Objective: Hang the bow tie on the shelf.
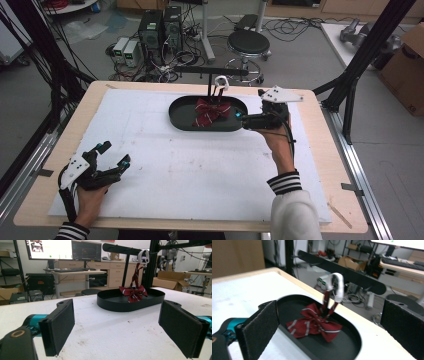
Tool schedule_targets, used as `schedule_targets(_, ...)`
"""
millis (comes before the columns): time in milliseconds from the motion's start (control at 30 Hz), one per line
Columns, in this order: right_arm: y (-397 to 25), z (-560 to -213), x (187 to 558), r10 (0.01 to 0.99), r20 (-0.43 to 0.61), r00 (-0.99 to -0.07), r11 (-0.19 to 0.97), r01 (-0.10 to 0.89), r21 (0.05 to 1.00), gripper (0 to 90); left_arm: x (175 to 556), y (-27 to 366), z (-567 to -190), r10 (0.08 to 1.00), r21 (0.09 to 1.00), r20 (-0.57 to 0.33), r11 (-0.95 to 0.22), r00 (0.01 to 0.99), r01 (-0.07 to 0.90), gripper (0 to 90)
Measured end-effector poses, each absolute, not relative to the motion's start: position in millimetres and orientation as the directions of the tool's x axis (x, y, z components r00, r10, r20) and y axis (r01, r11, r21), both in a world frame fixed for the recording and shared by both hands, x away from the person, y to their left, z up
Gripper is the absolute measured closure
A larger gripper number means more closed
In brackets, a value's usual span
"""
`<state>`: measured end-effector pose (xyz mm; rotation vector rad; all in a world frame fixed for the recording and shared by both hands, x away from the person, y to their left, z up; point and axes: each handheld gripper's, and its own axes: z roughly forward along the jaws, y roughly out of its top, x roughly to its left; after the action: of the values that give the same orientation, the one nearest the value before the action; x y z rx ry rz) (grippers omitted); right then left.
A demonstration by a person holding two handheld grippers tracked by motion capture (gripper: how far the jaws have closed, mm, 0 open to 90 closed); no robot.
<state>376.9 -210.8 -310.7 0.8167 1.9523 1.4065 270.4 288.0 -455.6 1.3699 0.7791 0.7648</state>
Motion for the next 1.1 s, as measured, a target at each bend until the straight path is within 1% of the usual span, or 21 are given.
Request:
schedule_targets(100,-215,-317,363,0.758,-0.068,-0.648,0.192,0.123,0.974,1.0,271,288,-456,0.84,0.998,-0.034,0.052,0.541,-0.018,13.9)
schedule_targets(233,-221,-334,339,0.76,-0.047,-0.648,0.145,0.098,0.985,1.0,271,288,-456,0.84,0.998,-0.036,0.053,0.542,-0.016,13.9)
schedule_targets(267,-221,-334,339,0.76,-0.047,-0.648,0.145,0.098,0.985,1.0,271,288,-456,0.84,0.998,-0.036,0.053,0.542,-0.016,13.8)
schedule_targets(300,-224,-349,325,0.765,-0.046,-0.642,0.131,0.086,0.988,1.0,270,287,-456,0.84,0.999,-0.034,0.051,0.541,-0.017,13.9)
schedule_targets(367,-228,-365,312,0.774,-0.039,-0.632,0.124,0.091,0.988,1.0,270,287,-456,0.841,0.999,-0.028,0.045,0.54,-0.02,13.8)
schedule_targets(467,-232,-388,296,0.79,-0.053,-0.61,0.129,0.081,0.988,1.0,270,287,-456,0.841,0.999,-0.028,0.046,0.54,-0.021,13.9)
schedule_targets(567,-237,-412,284,0.804,-0.034,-0.593,0.101,0.079,0.992,1.1,270,287,-456,0.844,0.999,-0.025,0.045,0.536,-0.024,13.9)
schedule_targets(667,-243,-431,279,0.82,-0.023,-0.572,0.085,0.081,0.993,1.0,270,287,-456,0.845,0.999,-0.024,0.044,0.534,-0.024,13.9)
schedule_targets(800,-247,-445,278,0.835,-0.019,-0.55,0.081,0.088,0.993,1.0,270,287,-456,0.847,0.999,-0.023,0.042,0.53,-0.024,13.9)
schedule_targets(933,-246,-450,280,0.837,-0.016,-0.547,0.094,0.115,0.989,1.0,270,287,-456,0.847,0.999,-0.024,0.042,0.53,-0.023,13.9)
schedule_targets(1100,-247,-451,276,0.843,-0.017,-0.537,0.074,0.085,0.994,1.0,270,287,-456,0.848,0.999,-0.023,0.042,0.53,-0.025,13.9)
